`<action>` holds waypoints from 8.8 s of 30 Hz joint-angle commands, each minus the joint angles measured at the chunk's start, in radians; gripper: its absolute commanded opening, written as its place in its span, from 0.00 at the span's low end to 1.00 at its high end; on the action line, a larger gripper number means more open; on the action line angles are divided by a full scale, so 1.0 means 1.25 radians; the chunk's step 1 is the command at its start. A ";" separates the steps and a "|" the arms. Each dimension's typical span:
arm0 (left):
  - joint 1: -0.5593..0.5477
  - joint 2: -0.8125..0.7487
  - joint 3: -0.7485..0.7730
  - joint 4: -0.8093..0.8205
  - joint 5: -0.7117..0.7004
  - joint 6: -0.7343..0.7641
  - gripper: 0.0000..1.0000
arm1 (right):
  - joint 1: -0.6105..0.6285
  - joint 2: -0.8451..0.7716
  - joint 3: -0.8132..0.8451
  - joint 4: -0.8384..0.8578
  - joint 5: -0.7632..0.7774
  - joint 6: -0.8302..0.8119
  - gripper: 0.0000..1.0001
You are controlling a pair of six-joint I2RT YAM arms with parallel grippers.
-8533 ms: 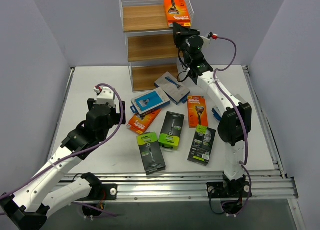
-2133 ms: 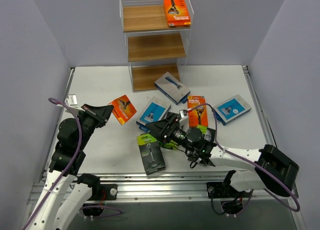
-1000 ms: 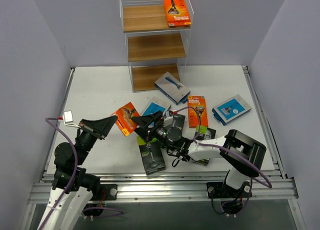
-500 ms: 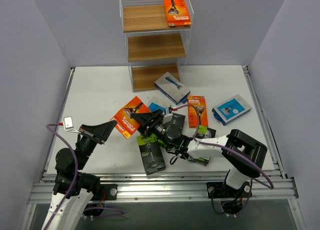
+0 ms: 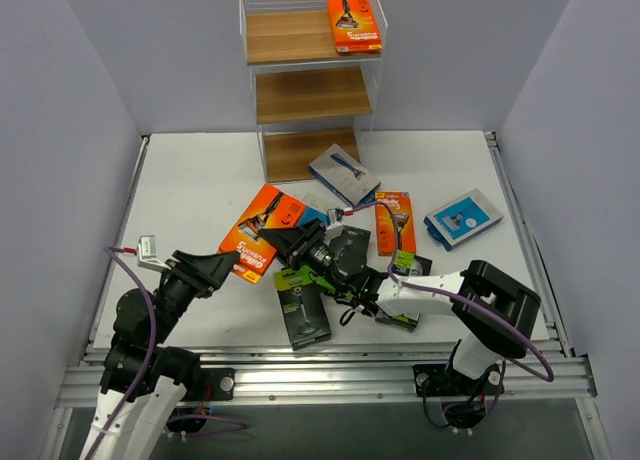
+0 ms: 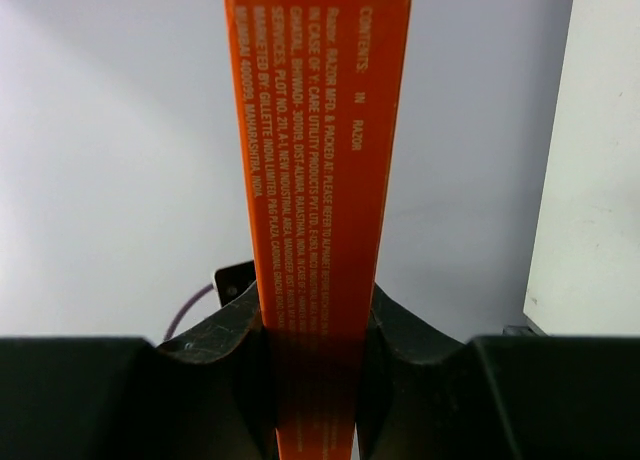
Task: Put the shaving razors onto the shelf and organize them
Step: Pass the shaving razor from the left arm to the right, then place the shaving razor onto shelf
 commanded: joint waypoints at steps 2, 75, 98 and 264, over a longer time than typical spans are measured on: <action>-0.005 0.026 0.065 -0.107 0.015 0.121 0.72 | -0.003 -0.058 0.046 0.173 -0.057 -0.063 0.00; -0.003 0.306 0.369 0.145 -0.072 0.023 0.02 | -0.038 -0.463 0.011 -0.446 -0.171 -0.348 0.61; -0.004 0.277 0.235 0.301 -0.083 -0.103 0.02 | 0.030 -0.248 0.078 -0.142 -0.193 -0.268 0.43; -0.213 0.420 0.360 -0.056 -0.536 0.646 0.97 | -0.538 0.390 1.194 -0.536 -0.566 -0.246 0.00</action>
